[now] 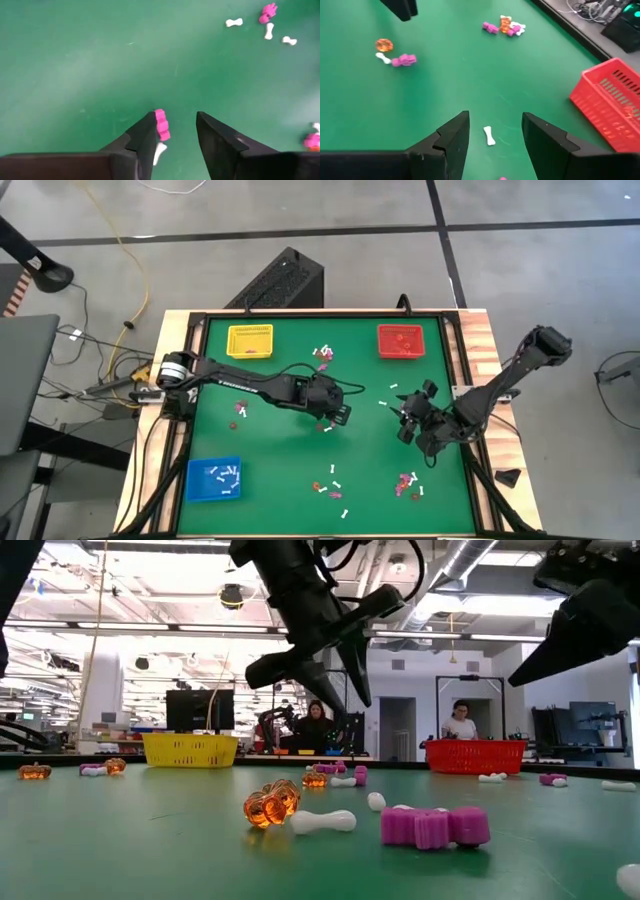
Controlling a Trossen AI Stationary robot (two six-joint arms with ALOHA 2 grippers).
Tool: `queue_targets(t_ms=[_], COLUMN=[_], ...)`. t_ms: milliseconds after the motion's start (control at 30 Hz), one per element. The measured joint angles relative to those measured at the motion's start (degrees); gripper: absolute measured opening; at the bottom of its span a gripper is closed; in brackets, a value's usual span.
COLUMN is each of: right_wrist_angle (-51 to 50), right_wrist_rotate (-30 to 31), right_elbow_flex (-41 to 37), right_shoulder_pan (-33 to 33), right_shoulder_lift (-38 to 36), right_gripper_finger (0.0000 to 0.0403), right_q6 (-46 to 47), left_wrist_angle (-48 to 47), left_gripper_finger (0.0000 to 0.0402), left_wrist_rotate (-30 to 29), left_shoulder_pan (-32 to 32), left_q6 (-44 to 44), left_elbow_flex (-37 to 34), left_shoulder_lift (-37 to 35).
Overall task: Sort Halloween decoration
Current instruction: Put the pink skeleton toy into the yellow bin
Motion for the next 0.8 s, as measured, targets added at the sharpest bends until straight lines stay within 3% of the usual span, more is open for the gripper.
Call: queue_targets(t_ms=[167, 500, 800], right_wrist_angle=[-0.2, 1.2, 2.1], right_wrist_rotate=[-0.1, -0.8, -4.0], right_elbow_flex=[0.0, 0.0, 0.0], right_shoulder_pan=[-3.3, -9.8, -11.9], right_shoulder_lift=[-0.1, -0.2, -0.3], right_gripper_finger=[0.021, 0.021, 0.021], right_q6=[0.0, -1.5, -3.0], left_wrist_angle=[-0.1, 1.8, 5.8], left_gripper_finger=[0.0154, 0.0155, 0.0155], left_wrist_rotate=[-1.2, -4.1, -8.9], left_shoulder_pan=[-0.5, -4.1, -5.6], left_q6=[2.3, 2.3, 2.6], left_elbow_flex=[0.0, -0.2, -0.3], left_shoulder_lift=[0.0, 5.6, 8.6])
